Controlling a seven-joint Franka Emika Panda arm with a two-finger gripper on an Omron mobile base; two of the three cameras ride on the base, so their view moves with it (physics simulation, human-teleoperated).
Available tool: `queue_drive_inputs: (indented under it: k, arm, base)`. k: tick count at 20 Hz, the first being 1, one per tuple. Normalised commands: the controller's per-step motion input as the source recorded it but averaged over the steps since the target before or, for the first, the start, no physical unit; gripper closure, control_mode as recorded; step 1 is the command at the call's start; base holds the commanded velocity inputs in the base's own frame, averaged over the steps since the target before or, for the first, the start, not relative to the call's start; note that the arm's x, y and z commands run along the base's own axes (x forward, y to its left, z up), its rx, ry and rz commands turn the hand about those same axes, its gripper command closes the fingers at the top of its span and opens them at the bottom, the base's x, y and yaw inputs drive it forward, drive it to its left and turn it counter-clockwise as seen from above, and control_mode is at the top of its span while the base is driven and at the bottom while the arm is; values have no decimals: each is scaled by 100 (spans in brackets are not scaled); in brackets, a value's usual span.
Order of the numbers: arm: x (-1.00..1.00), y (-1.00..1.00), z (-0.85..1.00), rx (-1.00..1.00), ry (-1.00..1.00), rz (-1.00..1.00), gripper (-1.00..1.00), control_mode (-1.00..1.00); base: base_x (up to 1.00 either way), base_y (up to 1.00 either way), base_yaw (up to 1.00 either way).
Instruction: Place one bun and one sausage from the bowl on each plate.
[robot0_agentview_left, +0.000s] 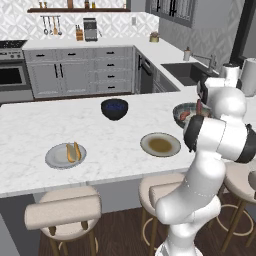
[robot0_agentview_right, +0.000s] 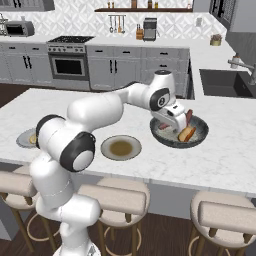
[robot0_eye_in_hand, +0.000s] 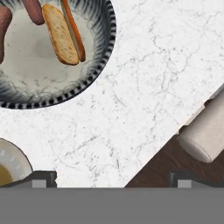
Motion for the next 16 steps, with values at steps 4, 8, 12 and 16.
queue_drive_inputs:
  k: [4, 8, 12, 16]
  arm:
    - [46, -12, -4, 0, 1, 0, -100, -100]
    - [38, -3, 0, 2, 0, 0, -100, -100]
    - [38, -6, -12, 0, 0, 0, -100, -100]
    - [47, -38, -27, 0, 0, 0, -100, -100]
  base:
    - [0, 0, 0]
    - [0, 0, 0]
    - [0, 0, 0]
    - [0, 0, 0]
